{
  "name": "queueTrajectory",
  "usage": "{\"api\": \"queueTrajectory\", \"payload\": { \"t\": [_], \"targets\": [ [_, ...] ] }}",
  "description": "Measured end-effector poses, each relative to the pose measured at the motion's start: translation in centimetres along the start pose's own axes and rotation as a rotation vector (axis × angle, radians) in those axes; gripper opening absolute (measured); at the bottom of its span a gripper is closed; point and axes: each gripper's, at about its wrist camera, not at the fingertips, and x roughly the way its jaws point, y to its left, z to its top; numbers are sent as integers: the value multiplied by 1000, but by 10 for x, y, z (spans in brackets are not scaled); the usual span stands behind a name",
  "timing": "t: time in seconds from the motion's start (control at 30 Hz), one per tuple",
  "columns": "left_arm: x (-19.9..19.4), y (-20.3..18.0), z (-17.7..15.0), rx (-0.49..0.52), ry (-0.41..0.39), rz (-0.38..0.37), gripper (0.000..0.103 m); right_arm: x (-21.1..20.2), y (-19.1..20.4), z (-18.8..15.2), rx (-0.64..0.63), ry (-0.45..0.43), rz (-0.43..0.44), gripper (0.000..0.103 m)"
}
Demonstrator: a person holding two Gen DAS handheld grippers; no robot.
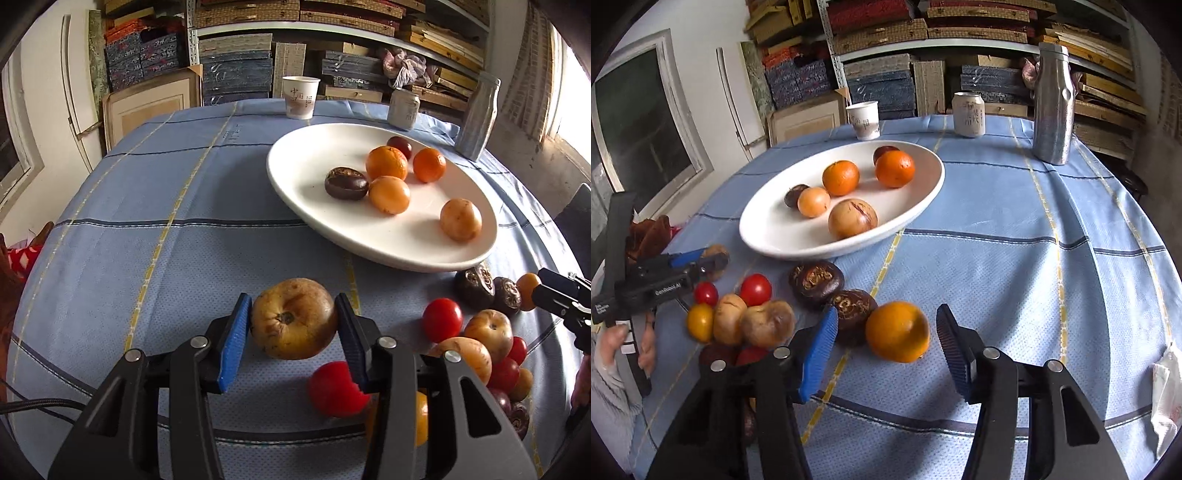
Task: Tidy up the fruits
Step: 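Grasp an orange with the right tool while the left tool lifts the potato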
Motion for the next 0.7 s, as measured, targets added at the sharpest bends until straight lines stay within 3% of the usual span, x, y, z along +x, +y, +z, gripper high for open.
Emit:
{"api": "queueTrajectory", "payload": {
  "t": [0.17, 0.23, 0.47, 0.6, 0.7],
  "targets": [
    [0, -3, 0, 12, 2, 9, 46, 5, -8, -2, 27, 24, -2, 51],
    [0, -2, -1, 11, 3, 8, 46, 9, -12, -3, 41, 44, 16, 45],
    [1, -3, -1, 16, 3, 9, 46, 17, -21, -5, 100, 69, 91, 40],
    [0, -2, -1, 8, -3, 2, 46, 15, -20, -5, 99, 58, 93, 39],
    [-12, 0, 1, -8, -53, -8, 46, 1, -18, 1, 89, -10, 86, 39]
  ]
}}
